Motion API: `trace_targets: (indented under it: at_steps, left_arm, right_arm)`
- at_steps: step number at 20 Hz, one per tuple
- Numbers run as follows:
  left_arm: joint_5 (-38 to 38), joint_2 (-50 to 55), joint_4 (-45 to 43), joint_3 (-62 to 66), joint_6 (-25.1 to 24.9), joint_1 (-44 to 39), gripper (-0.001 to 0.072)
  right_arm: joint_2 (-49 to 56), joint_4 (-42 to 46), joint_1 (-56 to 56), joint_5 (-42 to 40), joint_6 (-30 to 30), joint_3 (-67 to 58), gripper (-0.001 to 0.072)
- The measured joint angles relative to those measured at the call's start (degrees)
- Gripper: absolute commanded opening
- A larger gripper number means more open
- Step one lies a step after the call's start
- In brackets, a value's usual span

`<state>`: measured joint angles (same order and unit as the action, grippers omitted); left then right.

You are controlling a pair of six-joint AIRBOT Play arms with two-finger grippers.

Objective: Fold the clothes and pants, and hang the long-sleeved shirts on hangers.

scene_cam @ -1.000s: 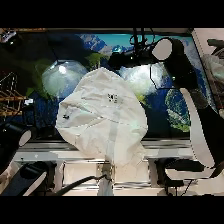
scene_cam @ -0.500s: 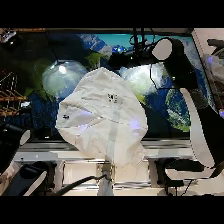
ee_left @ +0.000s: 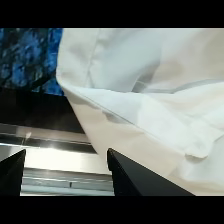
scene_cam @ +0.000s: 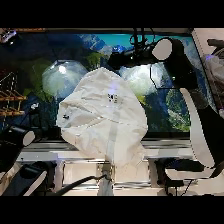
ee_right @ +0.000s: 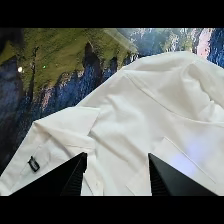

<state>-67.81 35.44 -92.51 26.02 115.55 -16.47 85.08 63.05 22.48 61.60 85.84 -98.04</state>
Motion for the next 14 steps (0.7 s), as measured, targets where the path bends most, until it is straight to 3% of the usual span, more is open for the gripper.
trace_targets:
  at_steps: [14]
  left_arm:
    - [5.16,4.22,4.55,-0.44,-0.9,0.0,0.0591]
  right_arm:
    - [0.0,0.09,0.0,-0.79,0.0,0.0,0.0462]
